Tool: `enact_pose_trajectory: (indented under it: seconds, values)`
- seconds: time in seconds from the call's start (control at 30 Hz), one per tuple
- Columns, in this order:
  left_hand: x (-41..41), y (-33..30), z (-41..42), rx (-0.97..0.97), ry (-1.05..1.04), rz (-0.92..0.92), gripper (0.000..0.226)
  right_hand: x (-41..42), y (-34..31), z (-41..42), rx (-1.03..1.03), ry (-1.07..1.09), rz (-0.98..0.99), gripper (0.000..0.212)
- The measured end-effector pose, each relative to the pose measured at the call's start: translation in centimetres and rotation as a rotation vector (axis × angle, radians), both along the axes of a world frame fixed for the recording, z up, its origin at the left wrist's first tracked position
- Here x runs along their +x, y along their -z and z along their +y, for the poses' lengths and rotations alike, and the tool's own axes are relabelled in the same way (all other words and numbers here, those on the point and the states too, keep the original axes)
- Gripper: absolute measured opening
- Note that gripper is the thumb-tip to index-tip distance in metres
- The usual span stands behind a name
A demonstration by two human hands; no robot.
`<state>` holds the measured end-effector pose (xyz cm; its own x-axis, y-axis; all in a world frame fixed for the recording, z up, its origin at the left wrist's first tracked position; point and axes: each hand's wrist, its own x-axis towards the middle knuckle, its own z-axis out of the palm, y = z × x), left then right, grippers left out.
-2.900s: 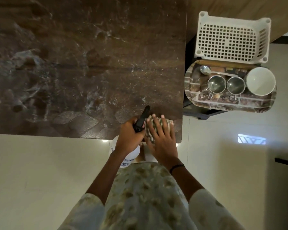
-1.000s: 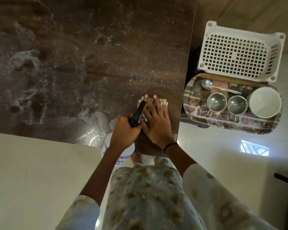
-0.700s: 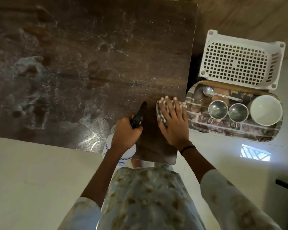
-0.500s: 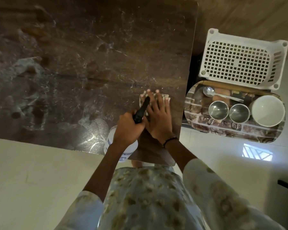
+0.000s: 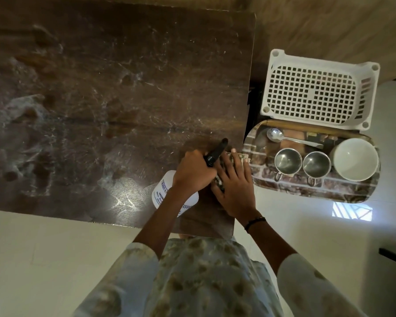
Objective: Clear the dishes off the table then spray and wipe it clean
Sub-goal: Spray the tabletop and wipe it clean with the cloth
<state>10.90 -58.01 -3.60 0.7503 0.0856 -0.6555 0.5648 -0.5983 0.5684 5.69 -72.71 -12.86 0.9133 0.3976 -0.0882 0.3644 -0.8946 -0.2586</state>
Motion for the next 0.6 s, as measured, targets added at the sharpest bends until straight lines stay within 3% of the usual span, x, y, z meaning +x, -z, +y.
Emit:
enact_pose_trajectory:
  seconds: [0.13,0.27,0.43,0.6]
  values:
    - [0.0,0.4,0.3,0.002,-0.023,0.024,0.016,0.1,-0.1,0.1,0.007,-0.005,0.019,0.062]
    - [0.0,0.3,0.8,0.014,-0.08,0.025,0.002,0.2,-0.2,-0.2,-0.012,-0.011,0.034,0.065]
    - [0.2,0.1,1.9,0.018,-0.128,0.001,0.009,1.4,0.1,-0.9,-0.007,-0.05,0.066,0.066]
    - [0.4,0.2,3.2,0.007,-0.235,-0.067,0.008,7.4,-0.2,0.1,-0.004,0.09,0.057,0.067]
